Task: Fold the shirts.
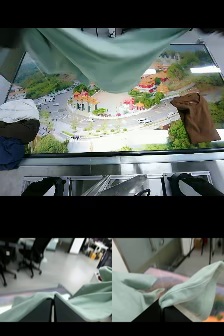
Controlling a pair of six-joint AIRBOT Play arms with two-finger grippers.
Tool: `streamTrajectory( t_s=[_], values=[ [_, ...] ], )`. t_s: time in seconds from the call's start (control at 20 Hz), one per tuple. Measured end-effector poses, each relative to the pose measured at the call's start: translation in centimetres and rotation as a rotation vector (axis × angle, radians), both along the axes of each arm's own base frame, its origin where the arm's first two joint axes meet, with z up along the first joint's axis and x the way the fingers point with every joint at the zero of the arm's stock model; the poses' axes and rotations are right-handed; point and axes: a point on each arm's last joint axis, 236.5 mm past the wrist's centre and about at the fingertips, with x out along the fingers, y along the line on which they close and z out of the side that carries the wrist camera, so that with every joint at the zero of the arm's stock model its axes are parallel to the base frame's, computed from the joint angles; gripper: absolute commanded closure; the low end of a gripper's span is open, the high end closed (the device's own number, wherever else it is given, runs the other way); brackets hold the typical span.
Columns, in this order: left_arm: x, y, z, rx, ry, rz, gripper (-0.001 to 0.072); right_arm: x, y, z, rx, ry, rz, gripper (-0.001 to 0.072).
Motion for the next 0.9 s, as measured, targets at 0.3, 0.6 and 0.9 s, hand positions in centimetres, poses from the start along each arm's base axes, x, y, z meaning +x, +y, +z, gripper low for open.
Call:
streamTrajectory(
  t_s=[0.3, 0.6, 0.9],
  values=[
    [-8.0, 3.6, 5.7, 0.038, -0.176, 0.129, 0.0692, -8.9, -3.0, 8.4, -0.069, -0.338, -0.168, 0.0691],
    [6.0, 1.2, -7.1, 0.229, 0.242, 0.123, 0.0692, 2.7, -3.7, -3.2, -0.112, 0.001, -0.170, 0.0691],
    [19.2, -3.1, -34.6, 0.477, 0.865, -0.011, 0.0691, 14.9, -2.9, -31.6, -0.120, 0.644, -0.120, 0.0691]
  ],
)
